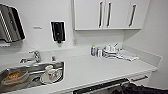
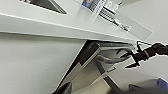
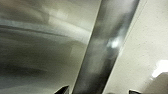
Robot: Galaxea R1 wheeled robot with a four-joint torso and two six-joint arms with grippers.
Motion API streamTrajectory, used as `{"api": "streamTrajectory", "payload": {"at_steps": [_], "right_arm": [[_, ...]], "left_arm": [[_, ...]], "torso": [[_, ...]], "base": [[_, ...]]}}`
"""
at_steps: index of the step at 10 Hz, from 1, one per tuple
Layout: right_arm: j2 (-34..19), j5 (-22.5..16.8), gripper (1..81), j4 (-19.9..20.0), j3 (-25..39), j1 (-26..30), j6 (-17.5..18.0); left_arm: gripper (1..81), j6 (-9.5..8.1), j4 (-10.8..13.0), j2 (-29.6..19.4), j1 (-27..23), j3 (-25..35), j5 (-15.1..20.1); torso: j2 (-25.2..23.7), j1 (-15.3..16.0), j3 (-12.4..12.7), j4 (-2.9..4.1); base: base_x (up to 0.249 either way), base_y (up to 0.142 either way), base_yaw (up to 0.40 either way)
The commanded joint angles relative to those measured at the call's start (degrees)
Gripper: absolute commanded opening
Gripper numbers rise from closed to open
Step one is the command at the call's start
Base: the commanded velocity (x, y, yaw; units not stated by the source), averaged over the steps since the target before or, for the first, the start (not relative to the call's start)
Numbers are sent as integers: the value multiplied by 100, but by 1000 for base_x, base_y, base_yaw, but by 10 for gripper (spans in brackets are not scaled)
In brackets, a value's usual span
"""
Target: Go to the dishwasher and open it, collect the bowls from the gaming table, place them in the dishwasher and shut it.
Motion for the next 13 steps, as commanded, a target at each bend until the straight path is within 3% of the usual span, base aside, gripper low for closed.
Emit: {"api": "streamTrajectory", "payload": {"at_steps": [1, 4, 10, 13], "right_arm": [[-244, -1147, 811, 149, 133, 458, 46], [-252, -1120, 811, 157, 194, 370, 54], [-340, -427, 811, 157, 168, -105, 63], [-411, -321, 811, 157, 212, -175, 63]], "left_arm": [[811, -2, 114, -310, -375, 138, 68], [811, -2, 131, -318, -375, 147, 68], [811, -2, 131, -310, -375, 138, 68], [811, -2, 140, -310, -375, 147, 94]], "torso": [[0, 0, -2, 0], [0, 2, 0, 0], [-4, 0, 0, 0], [-6, 0, 0, 0]], "base": [[-83, 0, 0], [-80, 0, 0], [-23, 0, 0], [-24, 0, 0]]}}
